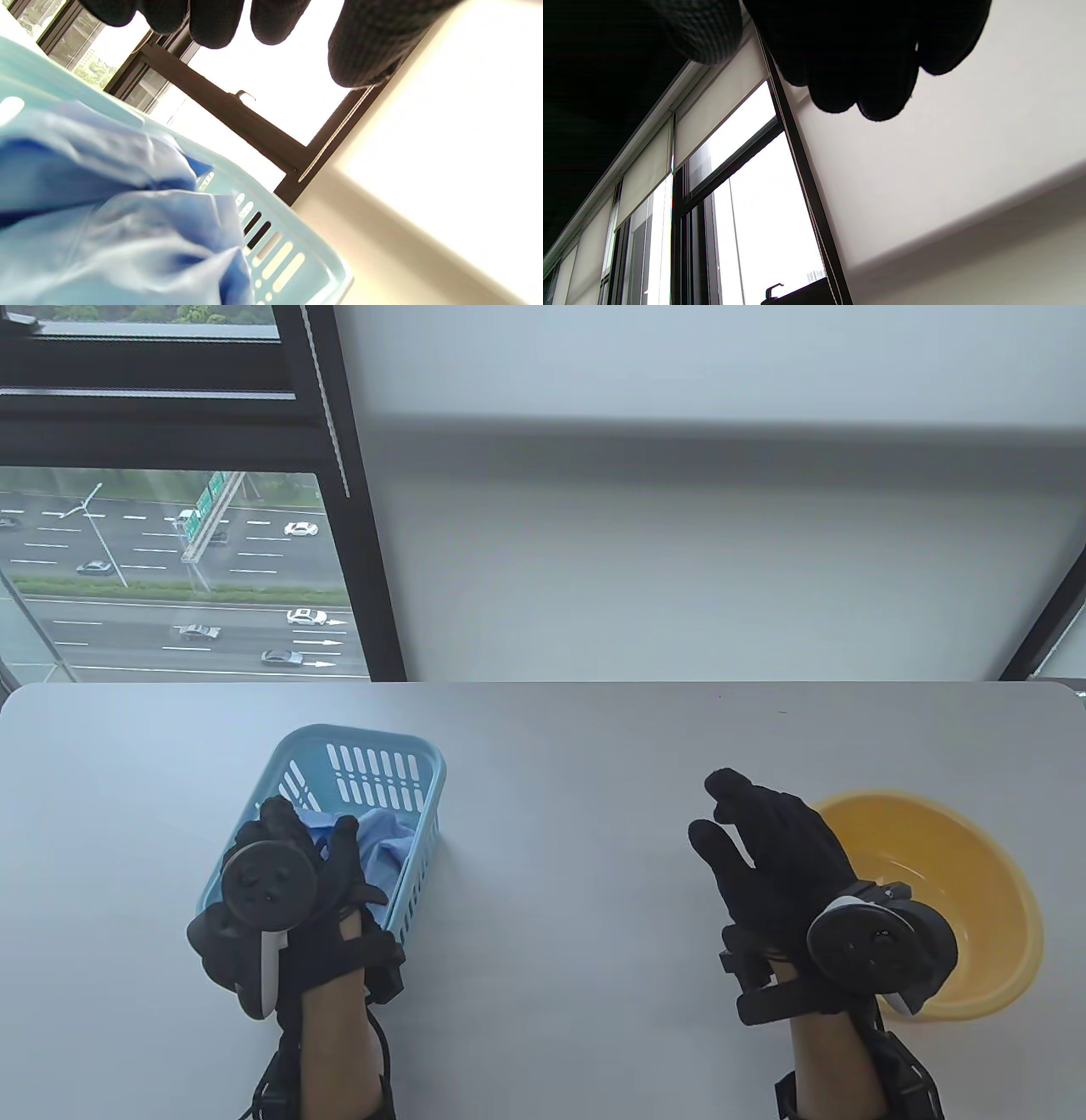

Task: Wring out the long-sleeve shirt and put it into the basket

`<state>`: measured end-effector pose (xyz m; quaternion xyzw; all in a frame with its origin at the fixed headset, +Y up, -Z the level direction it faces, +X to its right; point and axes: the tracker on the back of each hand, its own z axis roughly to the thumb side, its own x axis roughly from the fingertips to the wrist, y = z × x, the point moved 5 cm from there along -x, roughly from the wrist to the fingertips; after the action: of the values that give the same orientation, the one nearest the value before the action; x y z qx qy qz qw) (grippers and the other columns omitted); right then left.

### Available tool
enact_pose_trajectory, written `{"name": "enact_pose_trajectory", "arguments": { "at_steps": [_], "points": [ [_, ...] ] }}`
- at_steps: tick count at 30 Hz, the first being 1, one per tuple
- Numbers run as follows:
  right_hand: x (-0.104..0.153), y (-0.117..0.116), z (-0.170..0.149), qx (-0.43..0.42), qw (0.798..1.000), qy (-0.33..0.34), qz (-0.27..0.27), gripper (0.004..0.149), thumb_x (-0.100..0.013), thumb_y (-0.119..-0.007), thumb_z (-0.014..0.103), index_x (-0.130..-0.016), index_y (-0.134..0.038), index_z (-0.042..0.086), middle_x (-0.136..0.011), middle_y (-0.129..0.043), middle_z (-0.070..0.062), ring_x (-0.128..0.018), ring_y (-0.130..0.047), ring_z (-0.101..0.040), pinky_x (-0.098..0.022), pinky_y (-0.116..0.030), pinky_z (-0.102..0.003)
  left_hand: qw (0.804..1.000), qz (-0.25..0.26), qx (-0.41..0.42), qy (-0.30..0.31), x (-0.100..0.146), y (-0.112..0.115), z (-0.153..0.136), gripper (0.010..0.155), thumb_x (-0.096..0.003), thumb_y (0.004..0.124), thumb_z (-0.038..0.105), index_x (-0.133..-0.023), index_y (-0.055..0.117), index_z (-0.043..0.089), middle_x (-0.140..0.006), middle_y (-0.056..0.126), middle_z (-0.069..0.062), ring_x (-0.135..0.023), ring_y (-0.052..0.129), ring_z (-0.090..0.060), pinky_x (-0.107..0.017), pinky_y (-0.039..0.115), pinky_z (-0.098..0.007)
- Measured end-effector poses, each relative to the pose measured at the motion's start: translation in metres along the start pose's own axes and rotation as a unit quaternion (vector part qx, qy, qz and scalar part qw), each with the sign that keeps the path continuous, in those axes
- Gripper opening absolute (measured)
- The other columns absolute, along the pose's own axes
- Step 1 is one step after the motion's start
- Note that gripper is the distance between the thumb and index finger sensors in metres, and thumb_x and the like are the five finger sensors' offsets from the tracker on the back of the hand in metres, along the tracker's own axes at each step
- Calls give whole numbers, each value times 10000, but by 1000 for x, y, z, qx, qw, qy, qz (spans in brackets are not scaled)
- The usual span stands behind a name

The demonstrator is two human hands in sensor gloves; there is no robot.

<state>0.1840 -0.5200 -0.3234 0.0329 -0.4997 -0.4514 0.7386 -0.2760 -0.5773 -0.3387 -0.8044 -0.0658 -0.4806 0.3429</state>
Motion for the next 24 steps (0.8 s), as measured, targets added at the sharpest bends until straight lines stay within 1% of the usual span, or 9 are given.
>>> {"name": "enact_pose_trajectory", "arguments": {
  "at_steps": [3, 4, 6, 9, 12, 18, 21, 22, 24],
  "points": [
    [-2, -7, 1, 19, 999, -6, 28, 511, -613, -744, 574, -1017, -755, 260, -890, -896, 17, -754, -920, -274, -683, -687, -539, 999, 31, -13, 33, 10, -12, 16, 591, -606, 820, 508, -1079, 686, 180, -1022, 764, -167, -907, 702, -482, -681, 589, -621],
    [-3, -10, 1, 34, 998, -10, 44, 468, -617, -757, 542, -986, -785, 256, -834, -919, 29, -701, -934, -250, -678, -693, -532, 998, 33, 0, 55, 14, -13, 25, 542, -606, 819, 496, -1034, 758, 169, -921, 867, -130, -846, 786, -445, -691, 572, -618],
    [-6, -17, 1, 53, 995, -15, 81, 417, -606, -777, 516, -890, -865, 224, -635, -975, 81, -493, -972, -177, -607, -762, -486, 995, 15, 23, 93, 19, -9, 40, 443, -614, 803, 457, -948, 852, 169, -767, 959, -84, -743, 877, -400, -716, 508, -614],
    [-6, -31, -1, 93, 987, -33, 127, 413, -591, -794, 510, -848, -892, 202, -479, -966, 152, -327, -957, -102, -507, -826, -430, 986, -39, 49, 156, 27, 9, 65, 419, -606, 815, 455, -895, 898, 163, -638, 1012, -33, -630, 952, -352, -719, 521, -597],
    [-6, -42, -4, 111, 981, -48, 154, 411, -587, -802, 502, -840, -899, 193, -456, -966, 150, -299, -951, -103, -492, -831, -427, 979, -71, 31, 186, 35, 27, 83, 419, -602, 823, 461, -883, 910, 163, -608, 1026, -21, -602, 973, -339, -723, 510, -596],
    [-5, -58, -13, 155, 962, -83, 209, 415, -589, -803, 497, -851, -895, 188, -468, -976, 135, -314, -963, -119, -511, -822, -442, 971, -58, -40, 230, 54, 51, 112, 420, -593, 840, 466, -866, 928, 160, -565, 1043, -7, -599, 984, -333, -735, 459, -600],
    [0, -77, -24, 180, 930, -126, 296, 427, -587, -806, 496, -868, -888, 185, -472, -982, 125, -319, -970, -129, -529, -814, -450, 954, -40, -100, 278, 69, 67, 130, 420, -586, 846, 483, -866, 932, 182, -549, 1051, 0, -693, 951, -329, -746, 372, -611],
    [4, -85, -29, 189, 915, -144, 327, 429, -584, -809, 494, -870, -890, 185, -462, -986, 125, -309, -973, -130, -527, -816, -452, 942, -27, -128, 310, 75, 73, 138, 421, -583, 845, 495, -867, 933, 197, -546, 1056, 26, -743, 929, -320, -748, 333, -612],
    [6, -95, -33, 201, 906, -151, 340, 438, -571, -823, 486, -864, -906, 171, -432, -1001, 119, -280, -985, -136, -508, -829, -459, 919, -8, -174, 353, 83, 82, 147, 422, -580, 836, 518, -872, 927, 228, -563, 1067, 56, -812, 906, -298, -754, 290, -608]
  ]
}}
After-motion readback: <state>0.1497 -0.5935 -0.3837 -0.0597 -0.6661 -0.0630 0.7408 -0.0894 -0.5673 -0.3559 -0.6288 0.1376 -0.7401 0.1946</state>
